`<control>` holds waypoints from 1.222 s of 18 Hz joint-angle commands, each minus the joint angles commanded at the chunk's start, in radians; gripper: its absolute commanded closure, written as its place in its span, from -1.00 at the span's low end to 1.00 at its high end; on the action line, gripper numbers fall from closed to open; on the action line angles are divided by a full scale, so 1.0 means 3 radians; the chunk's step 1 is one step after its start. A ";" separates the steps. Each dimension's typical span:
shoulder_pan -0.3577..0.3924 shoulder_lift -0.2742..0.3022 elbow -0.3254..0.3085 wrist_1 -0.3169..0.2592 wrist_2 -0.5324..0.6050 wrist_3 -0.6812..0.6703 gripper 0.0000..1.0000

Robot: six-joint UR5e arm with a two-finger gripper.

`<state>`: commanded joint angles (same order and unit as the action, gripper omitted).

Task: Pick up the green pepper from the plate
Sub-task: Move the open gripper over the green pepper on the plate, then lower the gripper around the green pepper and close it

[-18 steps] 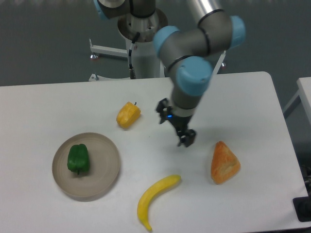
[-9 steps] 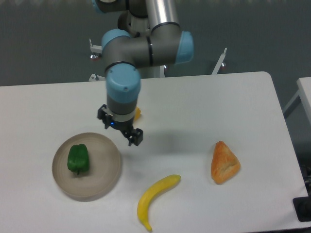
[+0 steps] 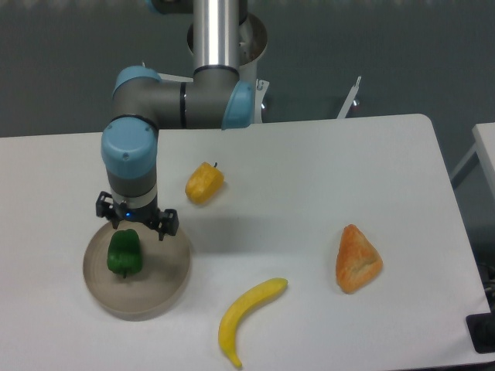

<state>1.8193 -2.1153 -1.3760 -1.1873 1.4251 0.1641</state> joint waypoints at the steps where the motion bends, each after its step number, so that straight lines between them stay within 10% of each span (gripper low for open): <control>1: 0.0000 -0.0010 0.0000 0.0000 0.0000 0.0000 -1.00; 16: -0.0082 -0.0199 -0.0026 0.0204 0.0005 -0.0082 -0.97; 22: -0.0077 -0.0128 -0.0010 0.0199 0.0036 -0.0082 0.60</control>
<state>1.7963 -2.1538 -1.3790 -1.1275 1.4357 0.1396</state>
